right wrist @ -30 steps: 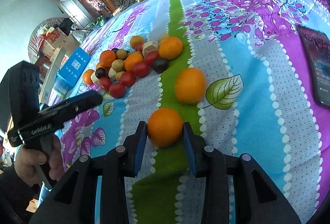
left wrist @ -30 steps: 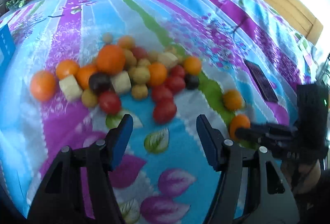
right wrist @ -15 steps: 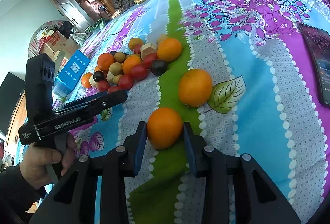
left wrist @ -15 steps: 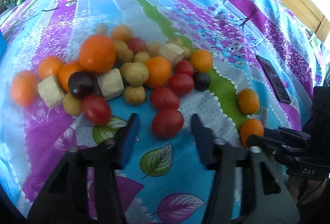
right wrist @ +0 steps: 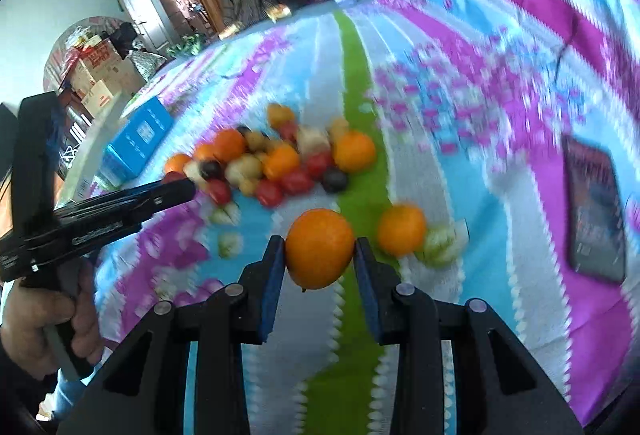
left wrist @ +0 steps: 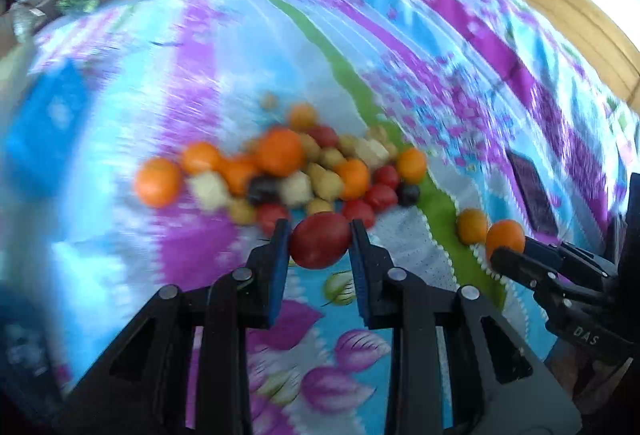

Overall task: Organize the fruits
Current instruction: 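Carry the orange and tomato over the light-blue colander with both tools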

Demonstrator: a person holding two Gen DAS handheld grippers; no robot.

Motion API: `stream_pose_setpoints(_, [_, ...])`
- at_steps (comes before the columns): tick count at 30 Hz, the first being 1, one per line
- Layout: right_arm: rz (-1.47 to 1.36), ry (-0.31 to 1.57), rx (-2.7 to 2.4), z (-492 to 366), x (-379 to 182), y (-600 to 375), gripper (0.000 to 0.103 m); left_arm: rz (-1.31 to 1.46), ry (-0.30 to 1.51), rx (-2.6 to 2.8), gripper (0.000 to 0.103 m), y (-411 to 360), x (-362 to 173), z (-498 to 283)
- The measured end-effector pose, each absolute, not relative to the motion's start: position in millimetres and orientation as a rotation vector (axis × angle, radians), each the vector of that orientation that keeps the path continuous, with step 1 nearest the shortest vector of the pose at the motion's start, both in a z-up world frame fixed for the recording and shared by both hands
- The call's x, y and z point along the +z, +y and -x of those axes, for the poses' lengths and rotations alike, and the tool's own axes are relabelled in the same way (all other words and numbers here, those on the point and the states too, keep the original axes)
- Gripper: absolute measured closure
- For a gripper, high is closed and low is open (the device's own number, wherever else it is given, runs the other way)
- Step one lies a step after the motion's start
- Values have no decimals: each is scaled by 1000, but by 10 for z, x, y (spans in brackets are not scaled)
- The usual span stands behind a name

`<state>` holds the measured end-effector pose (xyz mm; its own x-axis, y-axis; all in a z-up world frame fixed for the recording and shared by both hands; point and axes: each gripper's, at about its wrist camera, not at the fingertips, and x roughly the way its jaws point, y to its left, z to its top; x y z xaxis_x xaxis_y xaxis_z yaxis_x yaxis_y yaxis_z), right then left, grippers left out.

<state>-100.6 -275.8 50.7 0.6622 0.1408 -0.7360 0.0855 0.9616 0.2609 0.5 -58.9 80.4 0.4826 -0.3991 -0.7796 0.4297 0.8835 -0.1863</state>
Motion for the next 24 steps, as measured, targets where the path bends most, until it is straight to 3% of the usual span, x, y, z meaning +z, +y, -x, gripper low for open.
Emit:
stream_pose_setpoints(10, [-183,754,127,709,1428,-1896,64,106,811,-225,73,550,1663,150])
stream_pose_setpoints(24, [-72,691,368,465,2229,-339,64,226,715,65,73,1998,2207,608])
